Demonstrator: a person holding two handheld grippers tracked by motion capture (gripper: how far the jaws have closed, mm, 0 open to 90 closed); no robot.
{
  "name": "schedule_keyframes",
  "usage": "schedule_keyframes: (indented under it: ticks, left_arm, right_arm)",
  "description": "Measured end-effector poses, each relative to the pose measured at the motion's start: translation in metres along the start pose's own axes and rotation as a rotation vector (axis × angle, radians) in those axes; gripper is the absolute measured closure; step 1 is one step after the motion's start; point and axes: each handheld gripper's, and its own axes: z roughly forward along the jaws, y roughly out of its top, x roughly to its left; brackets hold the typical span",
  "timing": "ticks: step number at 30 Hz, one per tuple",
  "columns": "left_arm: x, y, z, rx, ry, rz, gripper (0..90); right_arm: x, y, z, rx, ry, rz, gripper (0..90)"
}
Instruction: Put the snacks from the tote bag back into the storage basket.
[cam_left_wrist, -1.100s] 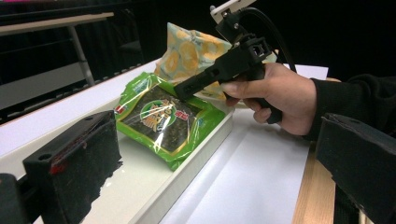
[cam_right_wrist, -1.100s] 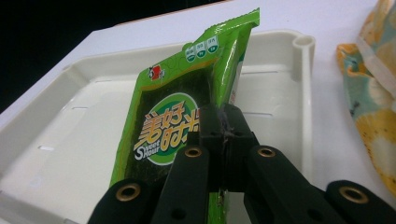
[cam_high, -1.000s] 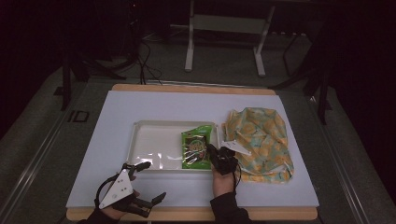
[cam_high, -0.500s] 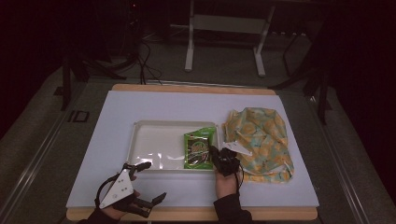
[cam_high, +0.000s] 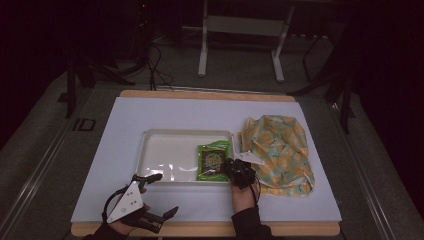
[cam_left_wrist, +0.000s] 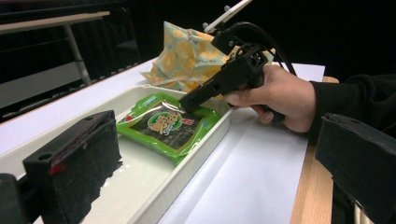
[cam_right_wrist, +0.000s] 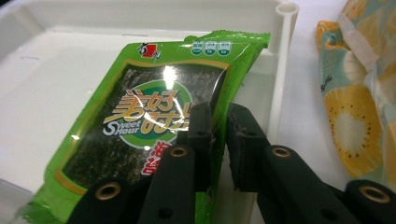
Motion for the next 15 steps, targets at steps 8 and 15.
schedule_keyframes:
  ticks: [8, 15]
  left_arm:
    - [0.000, 0.000, 0.000, 0.000, 0.001, 0.002, 0.4]
    - [0.000, 0.000, 0.000, 0.000, 0.002, 0.003, 0.4]
  right_arm:
    - [0.001, 0.006, -0.003, -0.005, -0.011, -0.038, 73.0]
    - [0.004, 0.024, -0.008, -0.009, 0.012, -0.081, 67.0]
